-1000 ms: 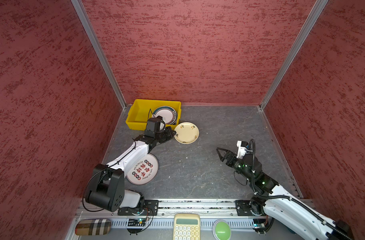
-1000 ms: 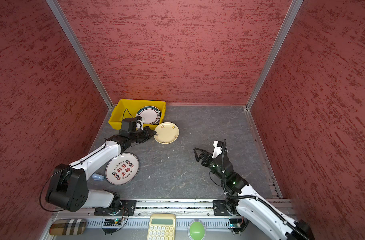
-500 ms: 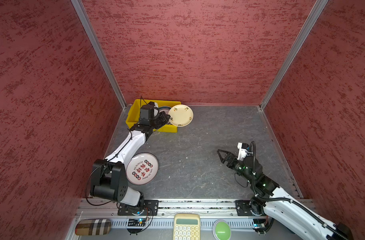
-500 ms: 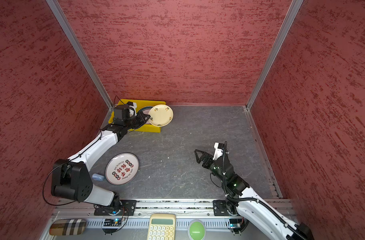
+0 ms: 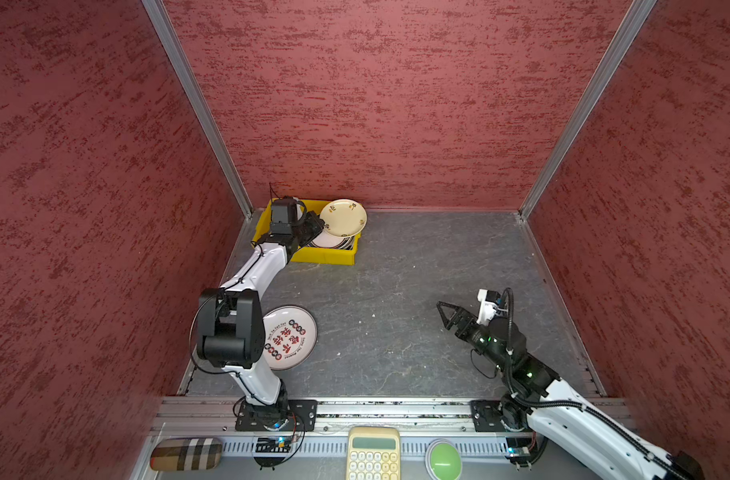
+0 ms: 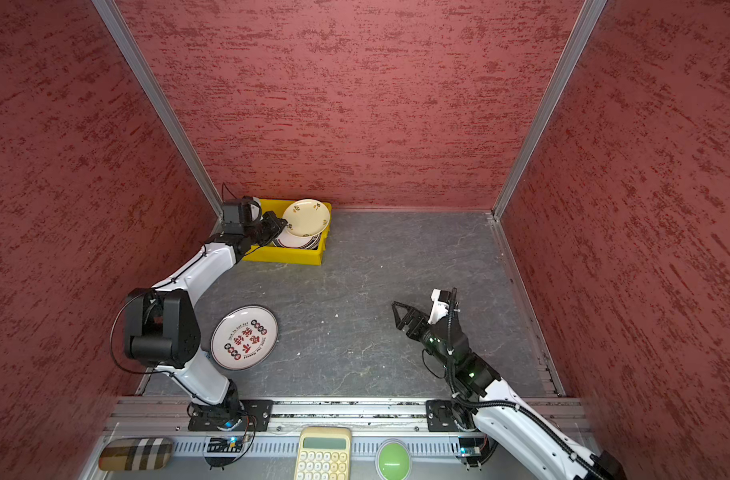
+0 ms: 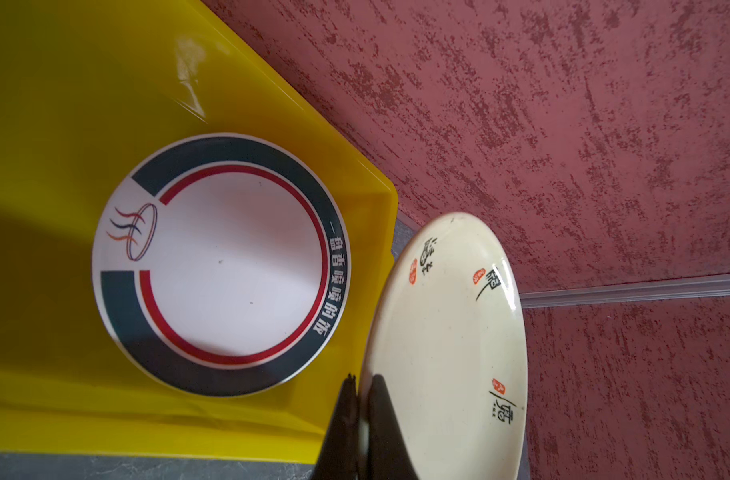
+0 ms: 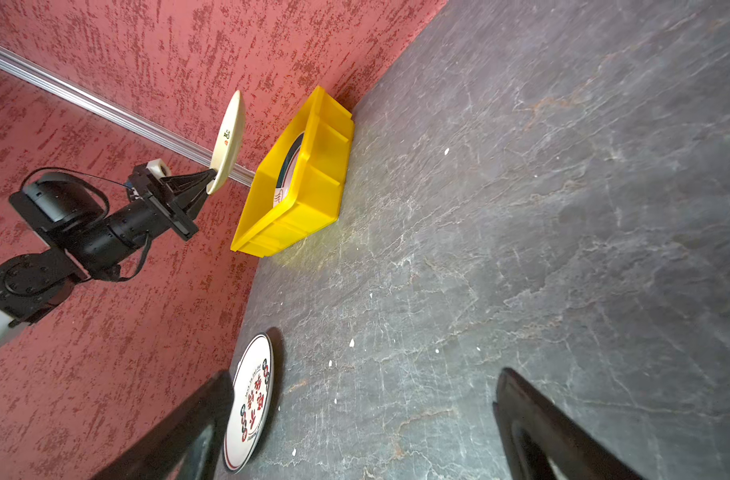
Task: Place the plates into the plastic bin on the countertop
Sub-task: 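Lower the beige plate onto the stack in the bin and release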
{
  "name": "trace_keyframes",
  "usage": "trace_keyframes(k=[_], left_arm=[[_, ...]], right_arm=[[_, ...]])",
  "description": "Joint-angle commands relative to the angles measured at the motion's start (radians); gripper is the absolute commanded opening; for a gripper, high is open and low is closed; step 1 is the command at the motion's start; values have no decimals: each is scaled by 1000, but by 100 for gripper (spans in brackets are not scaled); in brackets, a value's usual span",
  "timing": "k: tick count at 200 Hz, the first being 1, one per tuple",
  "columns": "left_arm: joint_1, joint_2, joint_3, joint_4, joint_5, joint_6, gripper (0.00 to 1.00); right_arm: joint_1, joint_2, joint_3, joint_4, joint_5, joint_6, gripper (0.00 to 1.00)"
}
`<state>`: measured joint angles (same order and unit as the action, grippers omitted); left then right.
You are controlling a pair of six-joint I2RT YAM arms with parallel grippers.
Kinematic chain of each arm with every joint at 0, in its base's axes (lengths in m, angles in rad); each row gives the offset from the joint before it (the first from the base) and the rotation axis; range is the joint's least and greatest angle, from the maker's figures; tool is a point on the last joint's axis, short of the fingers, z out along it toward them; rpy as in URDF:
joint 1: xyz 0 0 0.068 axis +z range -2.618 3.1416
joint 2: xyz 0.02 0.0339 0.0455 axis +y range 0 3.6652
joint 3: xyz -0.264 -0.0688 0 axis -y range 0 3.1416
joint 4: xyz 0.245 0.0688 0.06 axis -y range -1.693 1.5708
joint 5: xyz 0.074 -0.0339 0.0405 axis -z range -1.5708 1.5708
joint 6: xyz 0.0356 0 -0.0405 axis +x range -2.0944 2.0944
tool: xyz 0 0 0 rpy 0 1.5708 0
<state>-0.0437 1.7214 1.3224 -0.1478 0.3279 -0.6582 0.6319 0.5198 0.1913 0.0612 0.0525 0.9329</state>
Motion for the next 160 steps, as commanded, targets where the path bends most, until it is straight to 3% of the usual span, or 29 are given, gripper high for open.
trace_keyframes(k=[1, 92, 160], left_arm=[[16, 29, 58, 0, -5, 0, 0], [57, 232, 256, -120, -19, 15, 0], [59, 239, 221, -156, -79, 57, 0]], right_arm=[[3, -52, -10, 64, -33, -19, 99], [3, -205, -60, 32, -23, -10, 99], [3, -274, -71, -34, 2, -13, 99]])
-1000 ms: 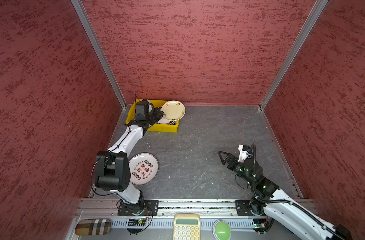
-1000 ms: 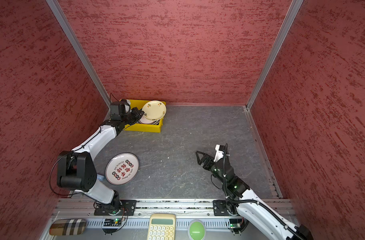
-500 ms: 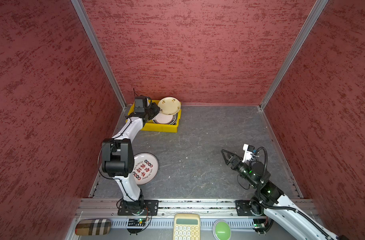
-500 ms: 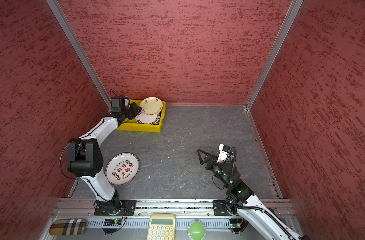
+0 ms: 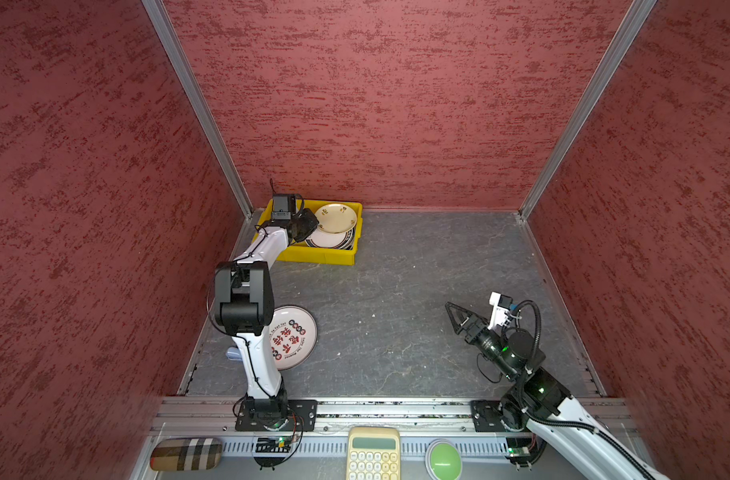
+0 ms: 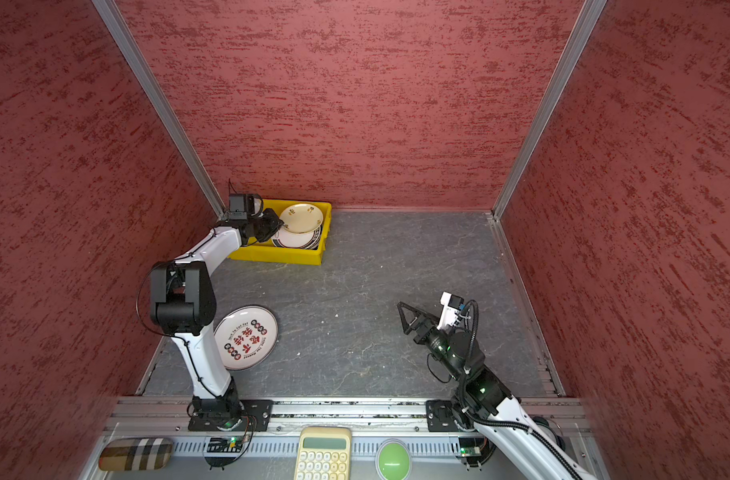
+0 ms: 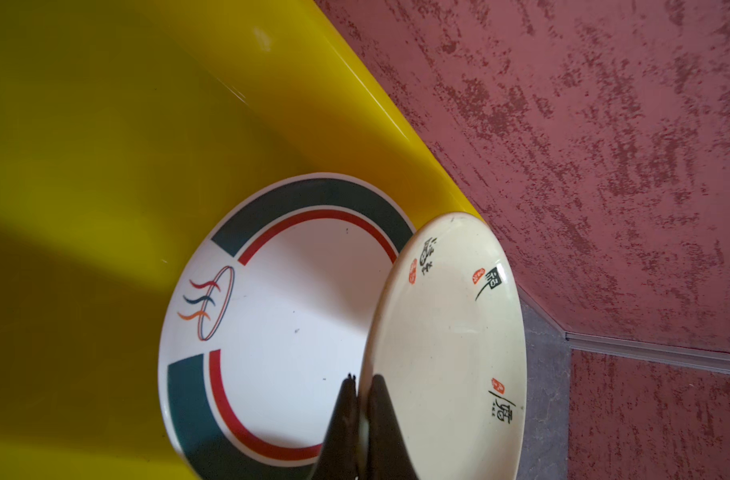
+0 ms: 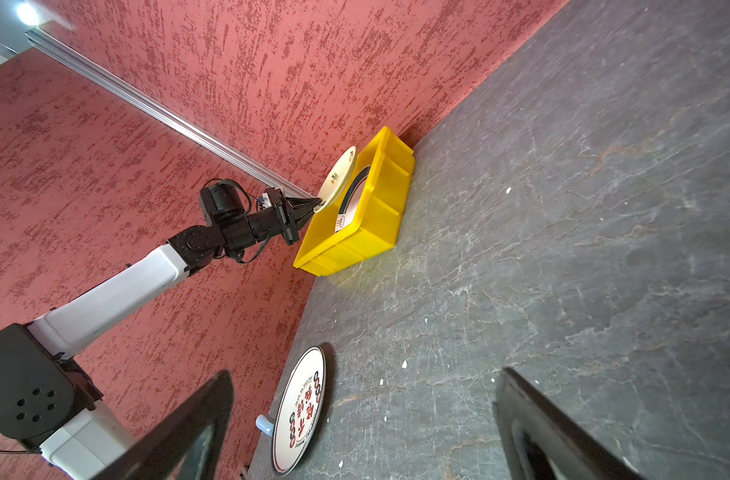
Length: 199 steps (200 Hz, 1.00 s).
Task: Place the plates into the plastic bin on the countertop
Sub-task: 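Lower the beige plate onto the stack in the bin and release, then withdraw the left gripper and move it to the red-character white plate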
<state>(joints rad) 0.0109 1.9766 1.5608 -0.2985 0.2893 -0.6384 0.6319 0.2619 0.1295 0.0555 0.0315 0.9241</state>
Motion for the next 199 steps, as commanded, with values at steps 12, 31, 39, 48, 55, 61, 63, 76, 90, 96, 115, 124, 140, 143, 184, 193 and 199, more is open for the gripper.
trace_keyframes(k=[12, 31, 39, 48, 55, 61, 63, 76, 90, 96, 115, 124, 140, 143, 184, 193, 199], left_arm=[[7, -19, -42, 10, -44, 39, 0], [7, -6, -40, 2, -49, 47, 0], [6, 1, -34, -7, -49, 50, 0], [7, 7, -27, -13, -49, 52, 0], [6, 8, -24, -14, -49, 54, 0], [7, 9, -23, -16, -49, 55, 3], [7, 10, -23, -16, -49, 55, 4], [4, 6, -24, -9, -40, 64, 10], [2, -3, -31, 16, -4, 74, 50], [0, -7, -31, 16, 0, 72, 77], [-13, -29, -39, 8, -28, 84, 99], [-19, -47, -47, 7, -50, 88, 99], [-29, -80, -64, -1, -105, 98, 99], [-31, -86, -67, -1, -113, 102, 99], [-54, -190, -127, -26, -221, 127, 99], [-61, -226, -159, -29, -257, 116, 99], [-69, -259, -188, -40, -293, 103, 99]], right_arm=[[4, -15, -8, -32, 25, -8, 99], [3, -10, -8, -31, 25, -10, 99], [3, -9, -6, -32, 24, -10, 99], [4, -8, -4, -35, 24, -10, 99], [3, -8, -4, -37, 24, -10, 99], [3, -9, -5, -38, 22, -10, 99], [4, -8, -5, -38, 22, -10, 99], [3, -8, -5, -40, 23, -7, 99], [4, -6, -7, -42, 28, -1, 99], [3, -4, -7, -43, 30, 2, 99], [4, -4, -9, -36, 29, 8, 99], [4, -4, -8, -34, 28, 7, 99], [3, -4, -4, -39, 28, 5, 99], [3, -4, -4, -39, 28, 5, 99], [3, 2, -13, -38, 47, -1, 99], [3, 7, -10, -45, 56, -2, 99], [3, 12, -2, -51, 59, -1, 99]])
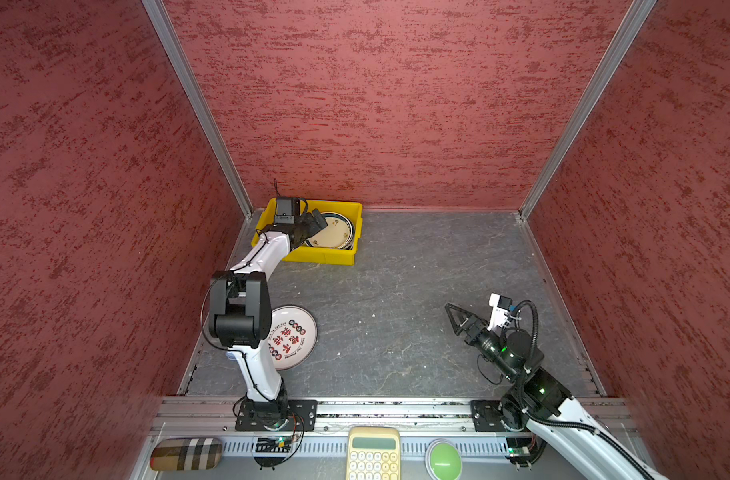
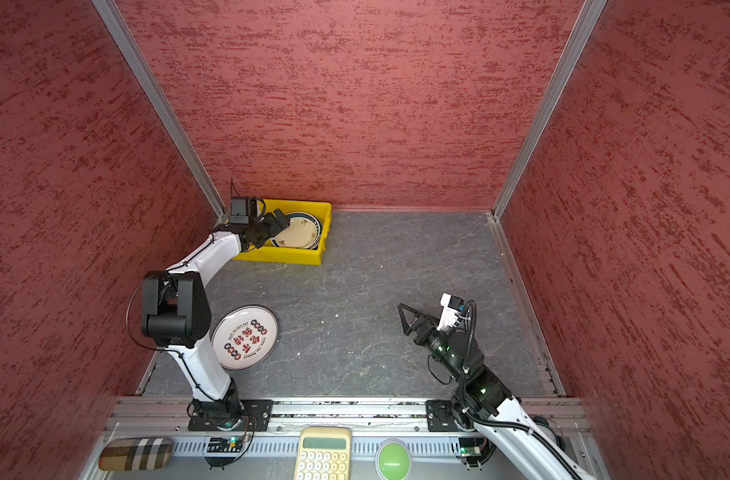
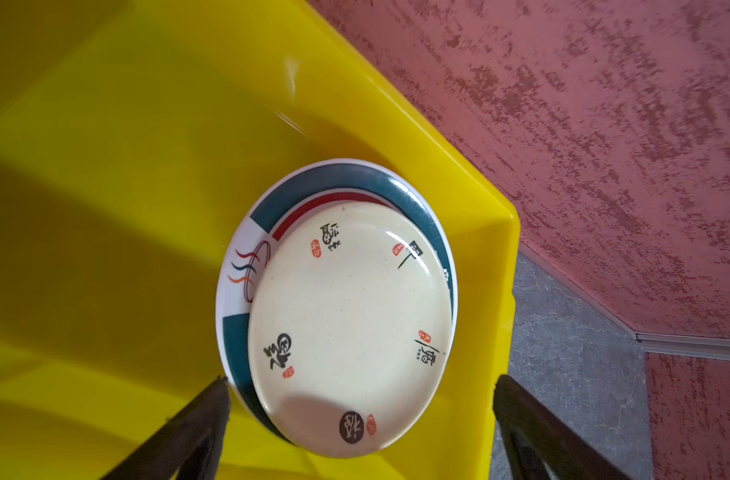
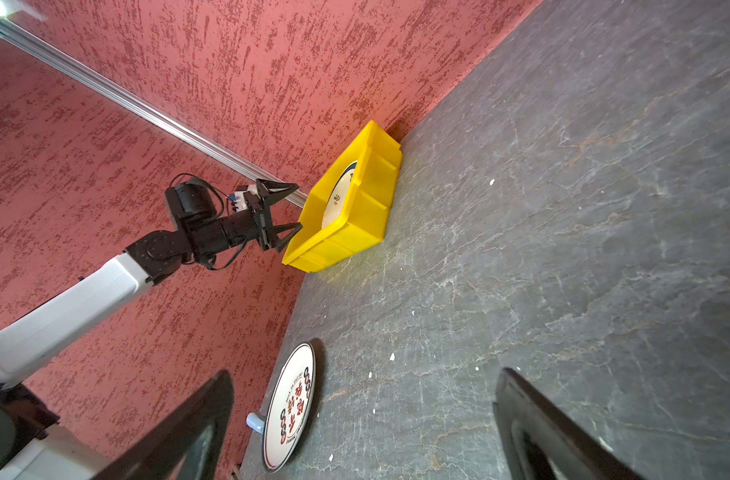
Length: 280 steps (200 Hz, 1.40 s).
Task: Place the plates into the plastic bin on the countertop
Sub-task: 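Withdraw the left gripper and move it to the red-character white plate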
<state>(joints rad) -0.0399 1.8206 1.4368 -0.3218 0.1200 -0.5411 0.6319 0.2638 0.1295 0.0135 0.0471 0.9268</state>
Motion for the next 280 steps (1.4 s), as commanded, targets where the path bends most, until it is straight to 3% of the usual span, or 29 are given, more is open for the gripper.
trace_keyframes(k=[1, 27, 97, 125, 193, 243, 280], left_arm=[[-19, -109, -69, -17, -130, 4, 99], [-68, -275, -224, -21, -265, -9, 99], [-92, -776, -726, -109, -283, -31, 99], [-88, -900, -870, -173, -288, -61, 100], [-117, -913, -1011, -181, -166, -126, 94], [-232, -839, -1029, -134, -189, -219, 90], [-295, -747, -1044, -3, -152, -241, 90]], right_arm=[[4, 10, -1, -11, 44, -3, 99], [3, 40, 25, -27, 41, -23, 99], [3, 172, 60, -7, 40, -68, 99], [3, 251, 53, 49, 28, -72, 99], [4, 469, 109, 140, -47, -92, 99], [4, 518, 137, 151, -59, -105, 99], [3, 503, 139, 135, -49, -107, 99]])
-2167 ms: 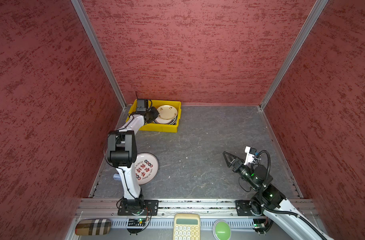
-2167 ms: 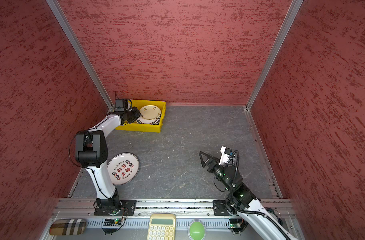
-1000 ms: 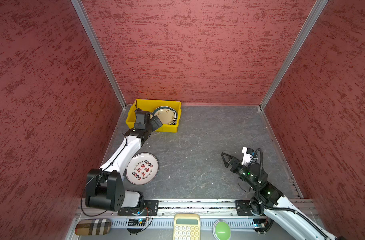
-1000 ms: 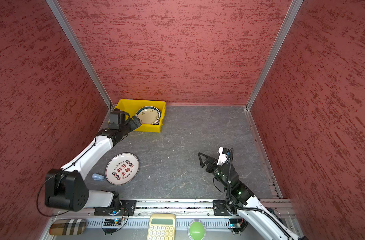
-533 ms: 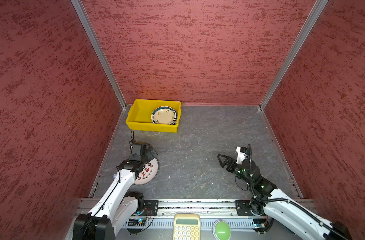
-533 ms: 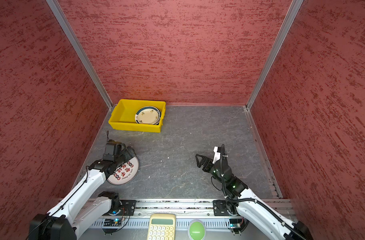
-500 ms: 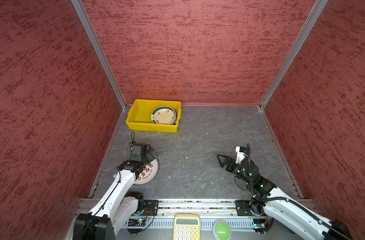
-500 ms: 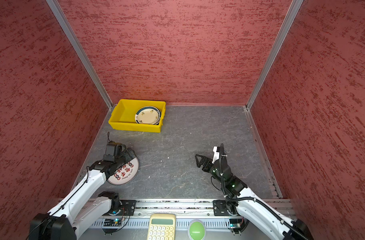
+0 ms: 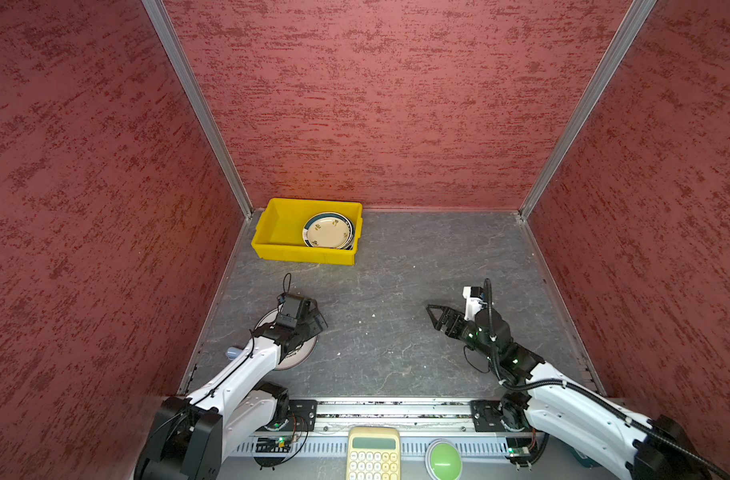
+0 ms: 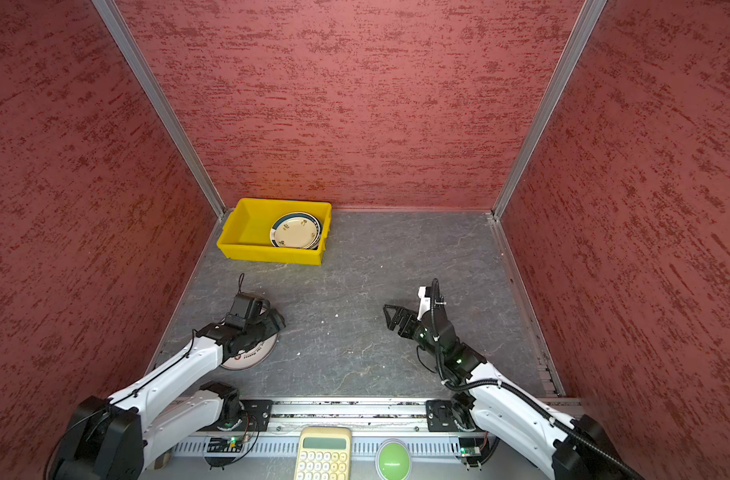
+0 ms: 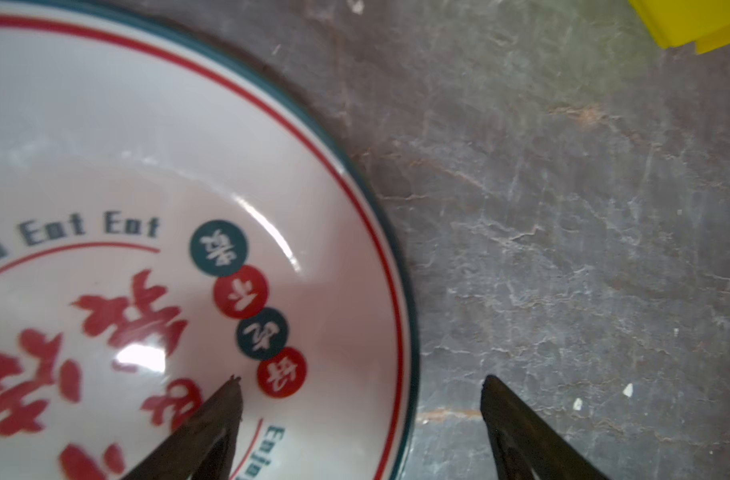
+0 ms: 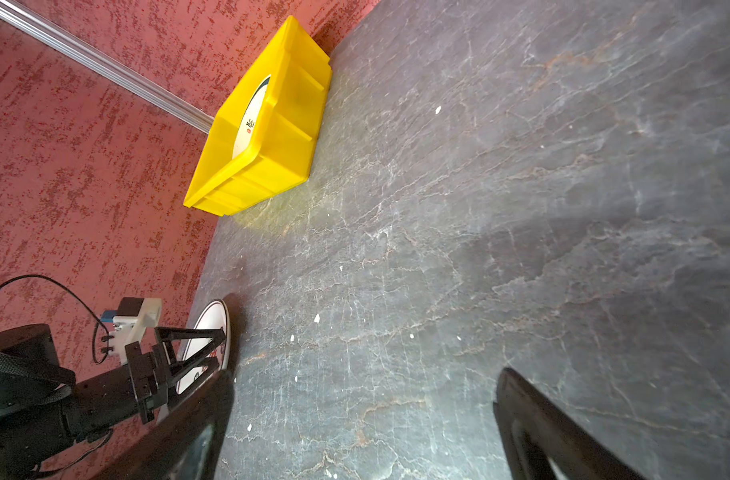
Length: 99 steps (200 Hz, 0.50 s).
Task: Place the plates into the plastic bin on the countertop
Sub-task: 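Withdraw the left gripper and move it to the red-character white plate, then grip the red-character plate rim with the left gripper and drag it closer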
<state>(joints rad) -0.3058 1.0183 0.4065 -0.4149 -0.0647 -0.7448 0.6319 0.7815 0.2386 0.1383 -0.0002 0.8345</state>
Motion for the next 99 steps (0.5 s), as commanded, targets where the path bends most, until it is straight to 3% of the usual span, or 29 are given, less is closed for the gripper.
trace_keyframes(k=[1, 99], left_arm=[[-29, 58, -14, 93, 33, -37, 90], [-176, 408, 44, 442, 177, -73, 87]], right_arm=[[3, -15, 30, 9, -3, -15, 99], [2, -125, 17, -92, 60, -2, 99]])
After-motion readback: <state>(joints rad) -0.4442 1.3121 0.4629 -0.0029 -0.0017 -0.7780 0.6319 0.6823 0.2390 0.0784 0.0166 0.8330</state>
